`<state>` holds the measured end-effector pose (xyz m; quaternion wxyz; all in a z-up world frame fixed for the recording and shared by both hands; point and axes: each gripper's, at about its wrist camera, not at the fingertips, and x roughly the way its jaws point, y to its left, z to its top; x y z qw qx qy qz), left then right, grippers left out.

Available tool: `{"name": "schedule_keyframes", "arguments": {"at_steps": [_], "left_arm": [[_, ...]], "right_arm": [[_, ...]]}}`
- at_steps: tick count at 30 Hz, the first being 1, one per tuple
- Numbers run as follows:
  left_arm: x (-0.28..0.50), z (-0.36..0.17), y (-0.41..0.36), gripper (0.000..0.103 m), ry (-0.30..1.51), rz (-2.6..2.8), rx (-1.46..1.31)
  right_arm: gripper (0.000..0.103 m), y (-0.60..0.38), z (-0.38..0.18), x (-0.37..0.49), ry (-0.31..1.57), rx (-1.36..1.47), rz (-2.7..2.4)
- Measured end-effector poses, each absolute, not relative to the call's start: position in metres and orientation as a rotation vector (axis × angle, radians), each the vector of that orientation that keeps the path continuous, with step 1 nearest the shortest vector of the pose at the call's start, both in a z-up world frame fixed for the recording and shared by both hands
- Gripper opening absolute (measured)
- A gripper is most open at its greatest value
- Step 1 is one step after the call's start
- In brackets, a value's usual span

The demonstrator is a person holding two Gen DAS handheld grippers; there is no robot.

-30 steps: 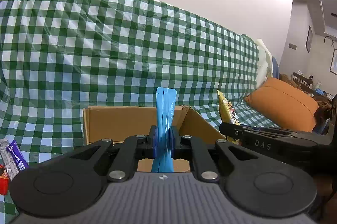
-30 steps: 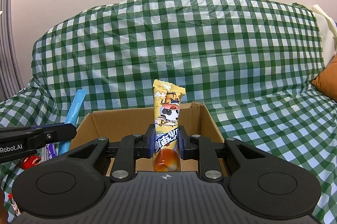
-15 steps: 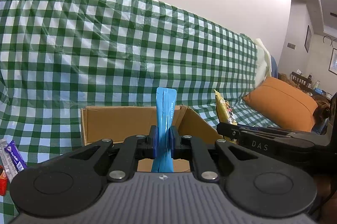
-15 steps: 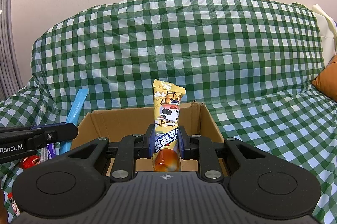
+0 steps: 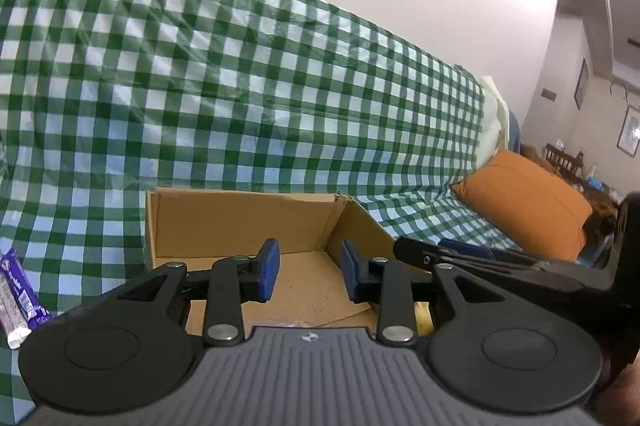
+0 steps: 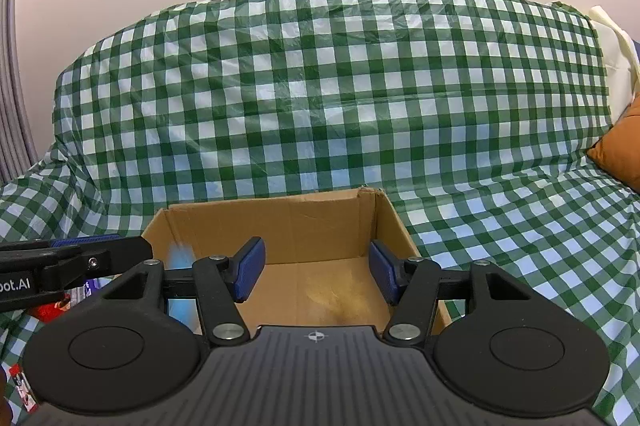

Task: Organize snacks
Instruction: 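Move both tools back toward the remaining snacks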

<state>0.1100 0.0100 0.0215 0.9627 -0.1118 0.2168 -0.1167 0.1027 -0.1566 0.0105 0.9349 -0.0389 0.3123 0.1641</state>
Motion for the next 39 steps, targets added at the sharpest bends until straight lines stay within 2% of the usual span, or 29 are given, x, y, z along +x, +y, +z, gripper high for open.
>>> {"name": "schedule_keyframes", "arguments": {"at_steps": [8, 14, 16, 18, 21, 23, 24, 27, 28, 34, 39], "left_arm": [[0.109, 0.024, 0.022, 0.036, 0.436, -0.184, -0.239], [0.097, 0.029, 0.042, 0.055, 0.383, -0.025, -0.212], [0.091, 0.033, 0.05, 0.059, 0.356, 0.049, -0.178], [0.083, 0.037, 0.063, 0.059, 0.344, 0.104, -0.168], [0.065, 0.046, 0.094, 0.059, 0.33, 0.199, -0.19], [0.055, 0.052, 0.123, 0.059, 0.354, 0.227, -0.24], [0.052, 0.056, 0.139, 0.055, 0.376, 0.223, -0.284], [0.045, 0.073, 0.187, 0.01, 0.417, 0.241, -0.367], [0.043, 0.08, 0.2, 0.005, 0.42, 0.275, -0.349], [0.047, 0.101, 0.257, 0.005, 0.428, 0.345, -0.317], [0.047, 0.055, 0.283, 0.005, 0.456, 0.275, -0.403]], "right_arm": [[0.06, -0.153, 0.011, 0.106, 0.641, -0.082, 0.344], [0.06, -0.143, 0.008, 0.103, 0.64, -0.082, 0.37], [0.049, -0.136, 0.006, 0.1, 0.641, -0.08, 0.394], [0.034, -0.127, 0.006, 0.096, 0.637, -0.08, 0.431], [0.023, -0.112, 0.01, 0.084, 0.606, -0.068, 0.507], [0.023, -0.101, 0.014, 0.075, 0.583, -0.06, 0.568], [0.023, -0.095, 0.017, 0.07, 0.574, -0.053, 0.606], [0.023, -0.074, 0.023, 0.054, 0.559, -0.042, 0.751], [0.023, -0.067, 0.024, 0.05, 0.562, -0.037, 0.804], [0.024, 0.004, 0.03, 0.023, 0.689, -0.058, 1.074], [0.024, 0.068, -0.003, -0.022, 0.736, -0.168, 1.218]]}}
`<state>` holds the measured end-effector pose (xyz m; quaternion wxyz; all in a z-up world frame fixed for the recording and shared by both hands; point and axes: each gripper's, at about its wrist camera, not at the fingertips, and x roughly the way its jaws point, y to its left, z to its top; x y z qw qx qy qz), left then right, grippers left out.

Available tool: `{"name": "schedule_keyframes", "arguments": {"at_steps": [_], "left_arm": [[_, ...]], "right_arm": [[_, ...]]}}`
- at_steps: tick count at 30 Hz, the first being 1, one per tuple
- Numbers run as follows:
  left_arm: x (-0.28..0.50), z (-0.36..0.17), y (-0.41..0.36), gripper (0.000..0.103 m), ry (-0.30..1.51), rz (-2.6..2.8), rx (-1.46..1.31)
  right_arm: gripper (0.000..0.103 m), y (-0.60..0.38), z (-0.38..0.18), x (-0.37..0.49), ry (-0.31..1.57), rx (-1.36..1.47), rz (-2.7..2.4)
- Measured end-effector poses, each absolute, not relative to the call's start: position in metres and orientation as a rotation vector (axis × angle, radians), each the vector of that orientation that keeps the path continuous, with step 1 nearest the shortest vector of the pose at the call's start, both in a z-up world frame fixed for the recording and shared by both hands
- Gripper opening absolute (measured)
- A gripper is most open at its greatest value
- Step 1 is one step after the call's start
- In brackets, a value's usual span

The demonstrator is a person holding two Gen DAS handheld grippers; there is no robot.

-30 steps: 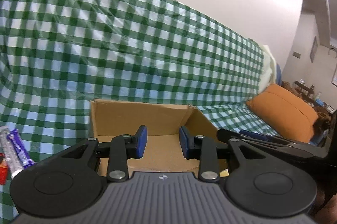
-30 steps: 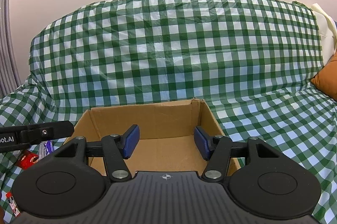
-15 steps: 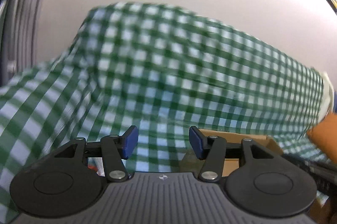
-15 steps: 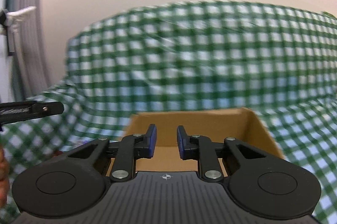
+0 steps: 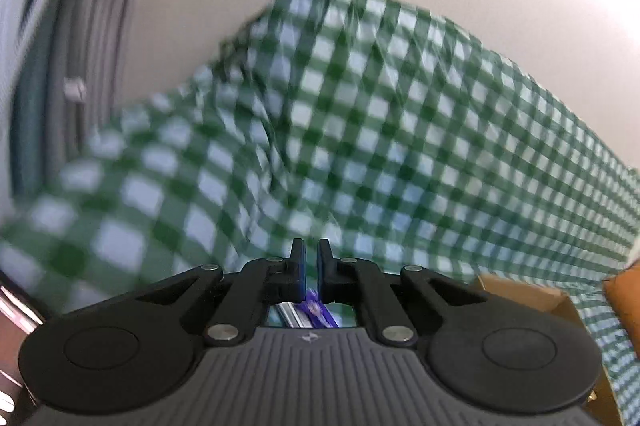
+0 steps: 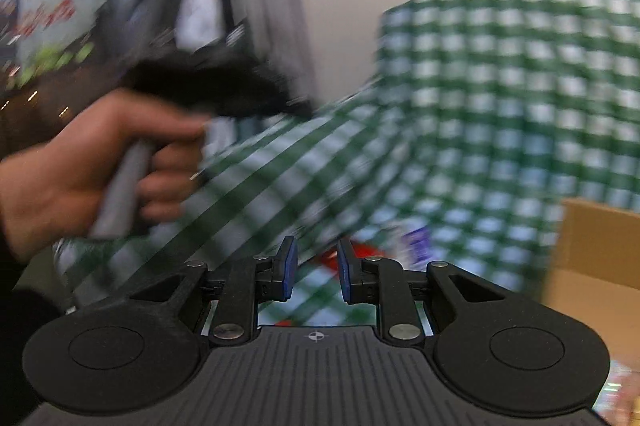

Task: Organize snacks
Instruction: 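Move both tools back toward the remaining snacks, then grasp the red Nescafe stick with right tool while left tool grasps the red coffee pouch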

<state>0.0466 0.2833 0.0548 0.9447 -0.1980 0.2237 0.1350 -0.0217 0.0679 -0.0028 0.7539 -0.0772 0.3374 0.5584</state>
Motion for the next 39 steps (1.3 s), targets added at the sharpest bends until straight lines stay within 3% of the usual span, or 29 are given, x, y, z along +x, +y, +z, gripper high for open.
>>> {"name": "schedule_keyframes", "arguments": {"at_steps": [3, 6, 8, 10, 14, 16, 17, 18, 19, 22, 23, 24, 25, 26, 28, 39], "left_arm": [[0.058, 0.008, 0.287, 0.005, 0.618, 0.267, -0.48], [0.074, -0.008, 0.295, 0.008, 0.669, 0.257, -0.57], [0.084, -0.024, 0.301, 0.017, 0.743, 0.303, -0.647], [0.089, -0.044, 0.308, 0.056, 0.844, 0.38, -0.729], [0.099, -0.074, 0.316, 0.062, 0.923, 0.47, -0.819], [0.104, -0.082, 0.318, 0.065, 0.916, 0.522, -0.832], [0.104, -0.086, 0.321, 0.066, 0.91, 0.538, -0.837], [0.107, -0.088, 0.322, 0.067, 0.906, 0.554, -0.851], [0.109, -0.088, 0.324, 0.072, 0.887, 0.569, -0.864], [0.123, -0.091, 0.316, 0.073, 0.873, 0.582, -0.795], [0.128, -0.091, 0.31, 0.073, 0.881, 0.592, -0.755], [0.132, -0.09, 0.306, 0.057, 0.885, 0.602, -0.707], [0.134, -0.089, 0.301, 0.025, 0.887, 0.606, -0.64], [0.135, -0.087, 0.297, 0.025, 0.879, 0.586, -0.599], [0.135, -0.084, 0.293, 0.01, 0.869, 0.553, -0.586], [0.101, -0.034, 0.255, 0.0, 0.758, 0.395, -0.394]], "right_arm": [[0.024, 0.088, -0.047, -0.045, 0.783, -0.267, 1.229], [0.024, 0.107, -0.078, -0.058, 0.783, -0.431, 1.215], [0.027, 0.119, -0.094, -0.057, 0.814, -0.468, 1.217], [0.038, 0.125, -0.106, -0.054, 0.858, -0.465, 1.213], [0.041, 0.137, -0.129, -0.055, 0.917, -0.508, 1.237], [0.038, 0.137, -0.134, -0.061, 0.896, -0.529, 1.25], [0.022, 0.137, -0.133, -0.062, 0.892, -0.53, 1.26], [0.017, 0.136, -0.131, -0.062, 0.891, -0.531, 1.259], [0.017, 0.132, -0.128, -0.063, 0.88, -0.528, 1.248], [0.016, 0.124, -0.119, -0.058, 0.862, -0.503, 1.192], [0.015, 0.122, -0.116, -0.055, 0.865, -0.491, 1.164], [0.015, 0.119, -0.115, -0.051, 0.873, -0.483, 1.141], [0.015, 0.117, -0.113, -0.048, 0.887, -0.475, 1.113], [0.015, 0.115, -0.113, -0.045, 0.906, -0.466, 1.088], [0.015, 0.111, -0.113, -0.042, 0.945, -0.448, 1.055], [0.015, 0.095, -0.082, -0.041, 0.991, -0.412, 1.007]]}}
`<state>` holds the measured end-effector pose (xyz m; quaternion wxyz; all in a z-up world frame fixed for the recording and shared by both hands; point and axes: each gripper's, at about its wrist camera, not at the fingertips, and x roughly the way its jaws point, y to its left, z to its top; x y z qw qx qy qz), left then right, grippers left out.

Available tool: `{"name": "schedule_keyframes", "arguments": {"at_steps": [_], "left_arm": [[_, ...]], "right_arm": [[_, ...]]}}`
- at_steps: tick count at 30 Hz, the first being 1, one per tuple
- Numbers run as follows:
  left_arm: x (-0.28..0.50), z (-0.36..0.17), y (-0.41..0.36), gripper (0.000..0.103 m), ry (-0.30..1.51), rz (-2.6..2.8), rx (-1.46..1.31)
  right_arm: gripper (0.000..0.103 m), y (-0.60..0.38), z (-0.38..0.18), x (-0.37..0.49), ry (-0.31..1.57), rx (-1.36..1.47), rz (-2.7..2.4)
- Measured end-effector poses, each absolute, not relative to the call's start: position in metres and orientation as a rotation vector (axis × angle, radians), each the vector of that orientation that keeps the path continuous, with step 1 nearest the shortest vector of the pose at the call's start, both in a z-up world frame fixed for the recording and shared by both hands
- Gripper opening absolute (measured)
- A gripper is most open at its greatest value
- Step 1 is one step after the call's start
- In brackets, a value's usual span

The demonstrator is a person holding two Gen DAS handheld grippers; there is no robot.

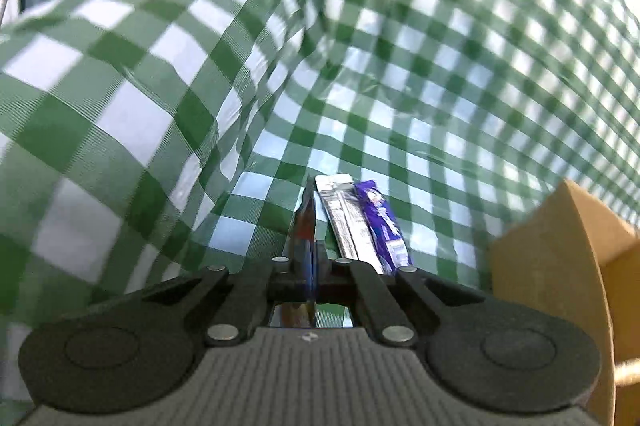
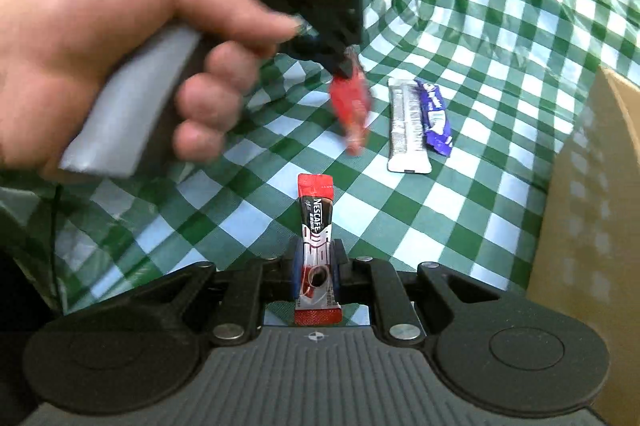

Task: Organize snacks
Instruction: 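Grasp the red Nescafe stick with right tool while left tool grasps the red coffee pouch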

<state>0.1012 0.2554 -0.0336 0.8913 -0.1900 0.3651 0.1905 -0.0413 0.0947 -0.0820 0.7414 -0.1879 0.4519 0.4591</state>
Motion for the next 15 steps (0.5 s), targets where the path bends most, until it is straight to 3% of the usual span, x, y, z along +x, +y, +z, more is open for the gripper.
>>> {"name": "schedule_keyframes", "arguments": {"at_steps": [9, 15], "left_arm": [[0.034, -0.006, 0.223, 0.0, 0.826, 0.258, -0.335], [0.002, -0.039, 0.219, 0.001, 1.0, 0.189, -0.424]], "right_arm": [[0.015, 0.056, -0.047, -0.071, 1.0, -0.429, 0.987], [0.016, 0.038, -0.065, -0.08, 1.08, -0.374, 0.933]]}}
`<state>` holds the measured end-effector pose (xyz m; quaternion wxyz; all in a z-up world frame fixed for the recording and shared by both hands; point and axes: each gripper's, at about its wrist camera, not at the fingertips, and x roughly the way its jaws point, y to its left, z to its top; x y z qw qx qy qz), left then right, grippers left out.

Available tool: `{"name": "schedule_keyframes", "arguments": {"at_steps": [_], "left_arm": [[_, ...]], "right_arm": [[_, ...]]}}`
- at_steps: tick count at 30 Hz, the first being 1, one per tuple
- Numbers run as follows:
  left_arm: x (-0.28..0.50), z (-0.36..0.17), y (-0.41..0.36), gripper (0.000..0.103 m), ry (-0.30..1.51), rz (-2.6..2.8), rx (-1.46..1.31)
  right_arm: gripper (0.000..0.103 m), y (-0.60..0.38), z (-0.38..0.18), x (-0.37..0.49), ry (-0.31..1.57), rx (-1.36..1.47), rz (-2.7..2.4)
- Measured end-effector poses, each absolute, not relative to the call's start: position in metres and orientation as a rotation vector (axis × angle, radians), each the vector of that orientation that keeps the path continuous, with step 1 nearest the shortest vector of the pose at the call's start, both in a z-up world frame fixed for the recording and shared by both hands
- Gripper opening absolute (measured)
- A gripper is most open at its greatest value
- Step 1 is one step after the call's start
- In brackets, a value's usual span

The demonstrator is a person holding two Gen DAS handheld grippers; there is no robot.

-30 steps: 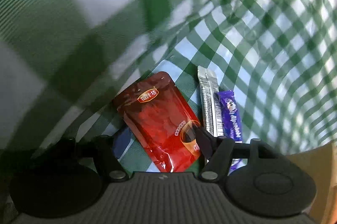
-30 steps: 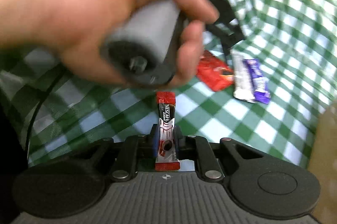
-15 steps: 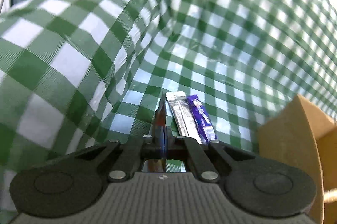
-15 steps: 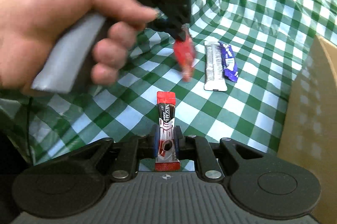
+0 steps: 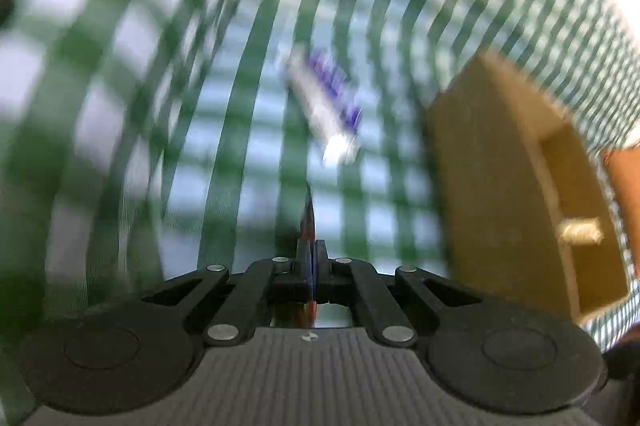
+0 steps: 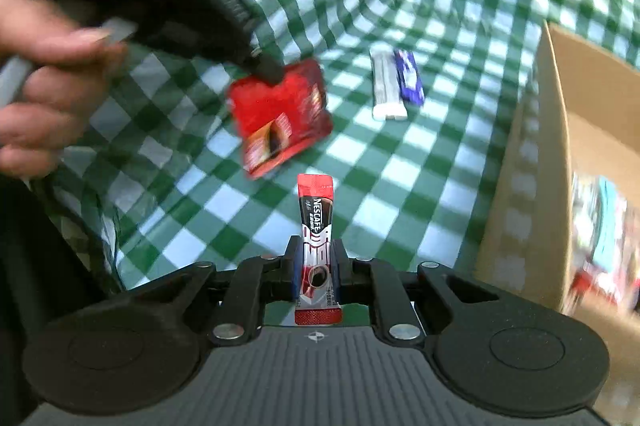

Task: Organize snacks
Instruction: 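Grasp the red Nescafe stick with right tool while left tool grasps the red coffee pouch, then lift the Nescafe stick with right tool while left tool carries the red pouch toward the box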

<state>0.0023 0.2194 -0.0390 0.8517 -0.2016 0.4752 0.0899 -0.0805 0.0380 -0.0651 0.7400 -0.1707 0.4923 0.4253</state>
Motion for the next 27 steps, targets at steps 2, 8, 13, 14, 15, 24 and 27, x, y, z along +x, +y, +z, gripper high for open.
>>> {"name": "schedule_keyframes", "arguments": {"at_steps": [2, 8, 13, 14, 15, 24, 27], "left_arm": [[0.003, -0.039, 0.219, 0.002, 0.99, 0.184, -0.401], [0.011, -0.05, 0.214, 0.007, 1.024, 0.152, -0.416], [0.026, -0.058, 0.2, 0.009, 1.066, 0.148, -0.322], [0.029, -0.061, 0.196, 0.009, 1.077, 0.15, -0.299], [0.032, -0.063, 0.193, 0.009, 1.089, 0.153, -0.279], [0.04, -0.075, 0.187, 0.009, 1.122, 0.167, -0.227], [0.041, -0.075, 0.186, 0.009, 1.122, 0.168, -0.225]], "right_arm": [[0.016, 0.036, -0.072, -0.082, 1.108, -0.368, 0.927], [0.021, 0.036, -0.087, -0.08, 1.143, -0.372, 0.94], [0.021, 0.039, -0.095, -0.079, 1.166, -0.381, 0.938], [0.021, 0.041, -0.097, -0.079, 1.164, -0.389, 0.937], [0.021, 0.041, -0.098, -0.079, 1.163, -0.395, 0.936], [0.021, 0.045, -0.105, -0.08, 1.157, -0.423, 0.943], [0.021, 0.045, -0.105, -0.081, 1.151, -0.426, 0.944]]}}
